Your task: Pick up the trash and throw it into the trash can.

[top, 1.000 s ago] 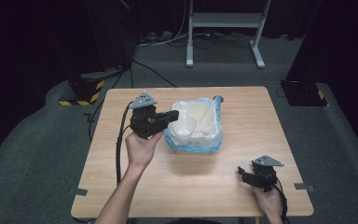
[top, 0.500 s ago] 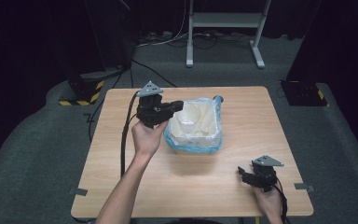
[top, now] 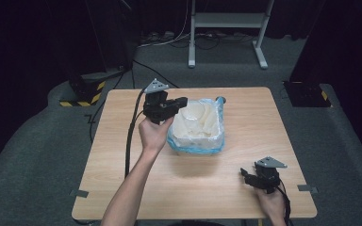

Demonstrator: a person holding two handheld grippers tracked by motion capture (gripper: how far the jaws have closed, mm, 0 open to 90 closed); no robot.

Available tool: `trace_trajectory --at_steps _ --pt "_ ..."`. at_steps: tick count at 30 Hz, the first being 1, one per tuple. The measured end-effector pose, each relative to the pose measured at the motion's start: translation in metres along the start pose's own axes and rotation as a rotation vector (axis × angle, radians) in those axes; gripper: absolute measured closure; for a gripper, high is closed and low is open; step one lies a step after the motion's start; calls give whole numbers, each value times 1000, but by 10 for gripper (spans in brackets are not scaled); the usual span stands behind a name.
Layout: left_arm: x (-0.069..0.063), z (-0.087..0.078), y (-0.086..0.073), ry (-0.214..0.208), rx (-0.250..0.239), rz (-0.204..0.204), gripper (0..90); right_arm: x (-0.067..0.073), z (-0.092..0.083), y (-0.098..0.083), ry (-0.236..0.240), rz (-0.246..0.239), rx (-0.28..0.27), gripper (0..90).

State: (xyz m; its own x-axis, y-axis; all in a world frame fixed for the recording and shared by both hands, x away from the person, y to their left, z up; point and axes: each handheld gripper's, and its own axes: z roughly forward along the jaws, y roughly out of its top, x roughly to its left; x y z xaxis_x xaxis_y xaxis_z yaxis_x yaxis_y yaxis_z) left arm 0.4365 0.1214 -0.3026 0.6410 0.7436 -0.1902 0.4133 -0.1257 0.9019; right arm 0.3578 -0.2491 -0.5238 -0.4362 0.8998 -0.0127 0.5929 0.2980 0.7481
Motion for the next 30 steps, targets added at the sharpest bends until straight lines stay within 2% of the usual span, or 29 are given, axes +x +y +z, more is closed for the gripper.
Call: trace_trajectory --at_steps 9,20,30 --pt "1 15 -4 35 5 26 862 0 0 0 0 0 0 334" --pt "11 27 -16 50 14 -7 860 0 0 0 -1 0 0 334" --pt "16 31 -24 70 23 -18 854 0 0 0 0 -3 -1 334"
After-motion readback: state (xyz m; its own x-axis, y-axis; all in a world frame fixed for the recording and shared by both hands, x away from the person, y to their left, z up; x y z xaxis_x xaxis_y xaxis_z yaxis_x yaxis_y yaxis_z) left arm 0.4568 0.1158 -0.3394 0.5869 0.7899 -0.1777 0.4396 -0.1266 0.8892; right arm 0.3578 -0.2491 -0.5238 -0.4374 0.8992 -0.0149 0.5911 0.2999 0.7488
